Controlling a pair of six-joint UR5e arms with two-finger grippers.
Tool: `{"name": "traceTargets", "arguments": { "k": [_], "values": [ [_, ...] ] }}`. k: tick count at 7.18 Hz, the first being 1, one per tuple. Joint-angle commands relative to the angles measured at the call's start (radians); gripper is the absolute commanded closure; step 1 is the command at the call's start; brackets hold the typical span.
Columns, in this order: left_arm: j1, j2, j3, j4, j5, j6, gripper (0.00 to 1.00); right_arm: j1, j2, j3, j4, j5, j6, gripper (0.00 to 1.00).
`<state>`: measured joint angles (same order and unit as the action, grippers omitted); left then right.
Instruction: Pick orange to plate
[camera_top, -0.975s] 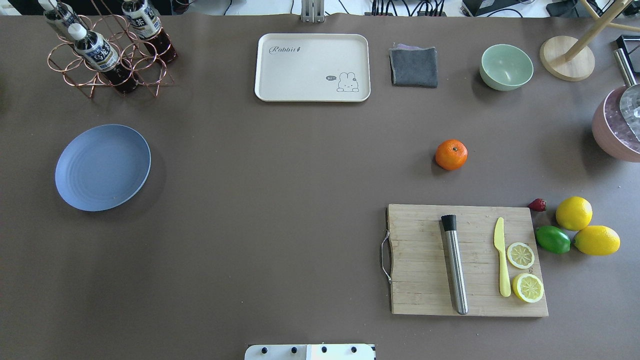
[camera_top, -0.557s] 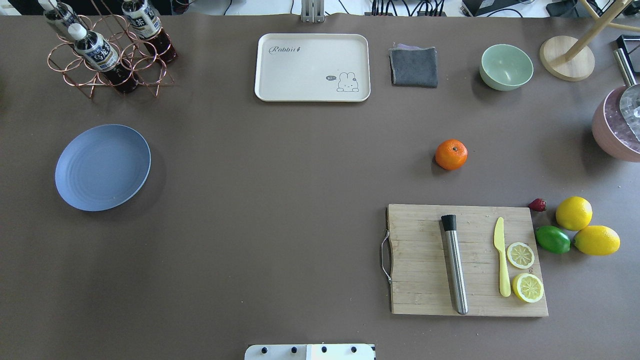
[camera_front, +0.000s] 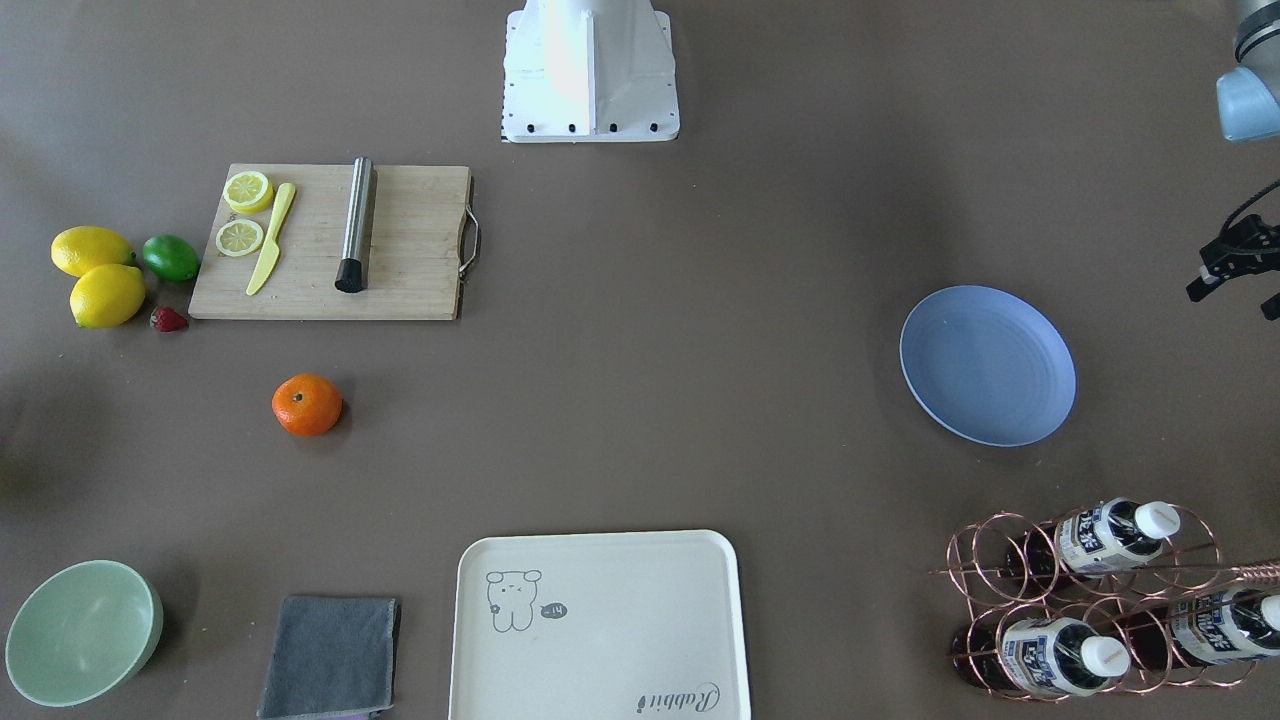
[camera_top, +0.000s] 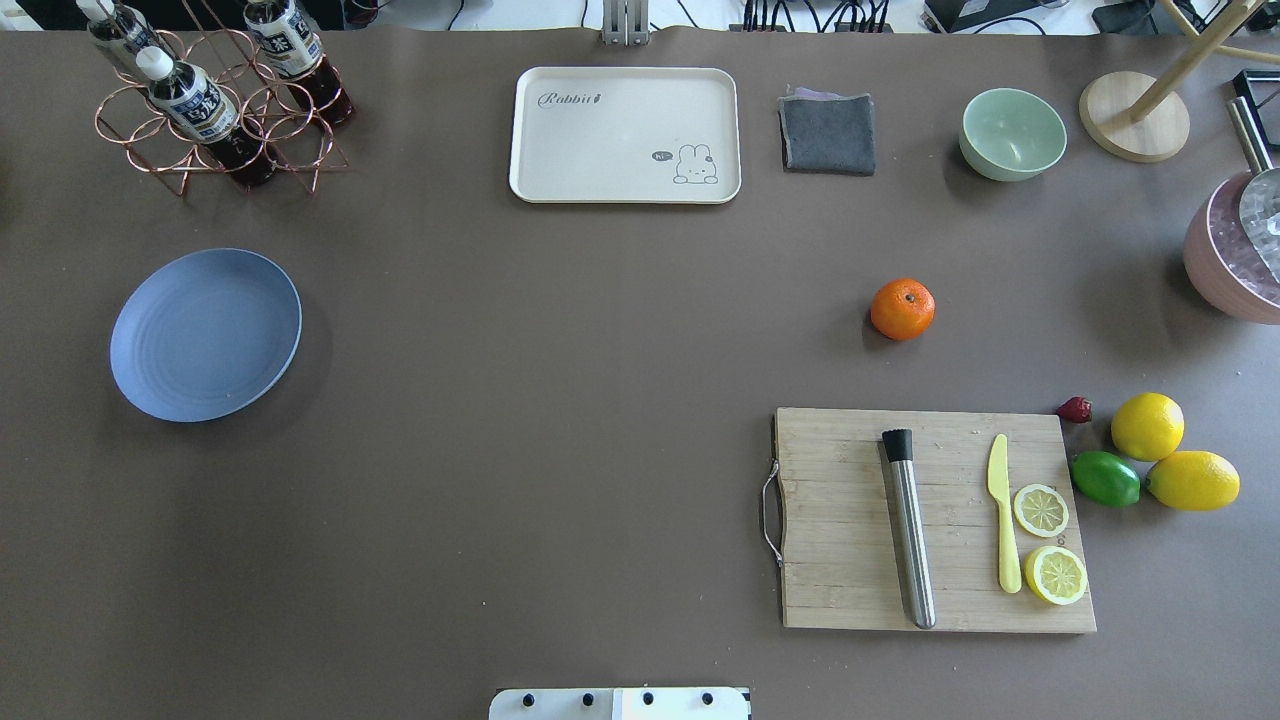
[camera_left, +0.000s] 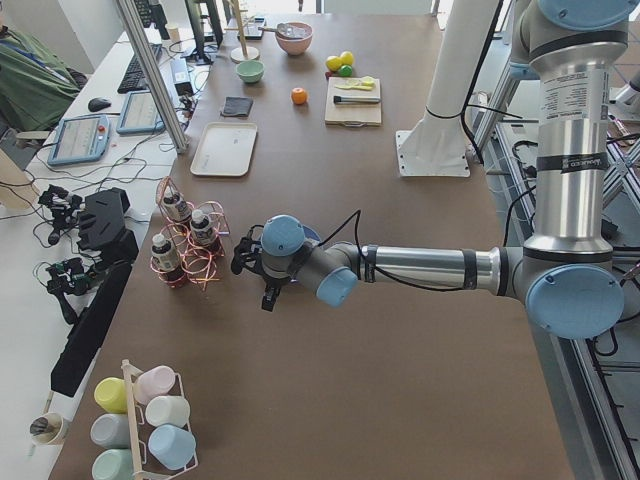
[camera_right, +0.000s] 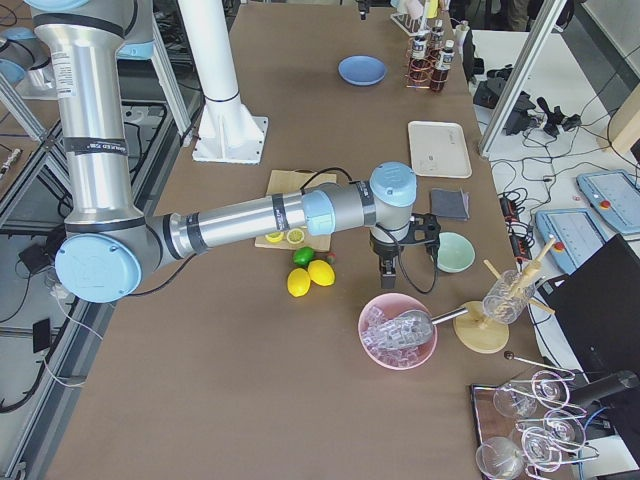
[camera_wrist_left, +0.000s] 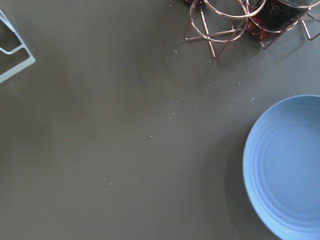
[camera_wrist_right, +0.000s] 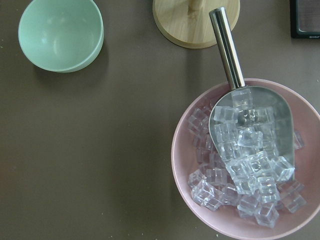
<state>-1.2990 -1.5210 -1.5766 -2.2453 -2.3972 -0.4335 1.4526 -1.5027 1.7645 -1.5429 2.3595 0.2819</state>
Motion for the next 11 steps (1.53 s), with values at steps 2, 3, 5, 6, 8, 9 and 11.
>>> {"name": "traceTargets", "arguments": {
  "k": [2, 3, 5, 6, 8, 9, 11],
  "values": [
    [0.260, -0.091, 0.140, -0.288, 0.155, -0.310, 0.02, -0.079, -0.001, 0.003, 0.128, -0.002, 0.189, 0.00],
    [0.294, -0.114, 0.174, -0.293, 0.174, -0.309, 0.02, -0.093, -0.001, 0.003, 0.150, -0.003, 0.221, 0.00],
    [0.297, -0.133, 0.216, -0.310, 0.175, -0.301, 0.03, -0.112, -0.001, 0.009, 0.162, -0.006, 0.250, 0.00],
    [0.296, -0.131, 0.220, -0.318, 0.175, -0.298, 0.03, -0.113, -0.001, 0.021, 0.162, -0.008, 0.267, 0.00],
    [0.296, -0.131, 0.227, -0.321, 0.175, -0.301, 0.40, -0.119, -0.001, 0.026, 0.162, -0.009, 0.275, 0.00],
    [0.296, -0.131, 0.225, -0.321, 0.167, -0.309, 0.99, -0.120, -0.001, 0.026, 0.162, -0.009, 0.275, 0.00],
    [0.294, -0.133, 0.219, -0.318, 0.155, -0.315, 1.00, -0.123, -0.001, 0.035, 0.162, -0.009, 0.276, 0.00]
  ]
}}
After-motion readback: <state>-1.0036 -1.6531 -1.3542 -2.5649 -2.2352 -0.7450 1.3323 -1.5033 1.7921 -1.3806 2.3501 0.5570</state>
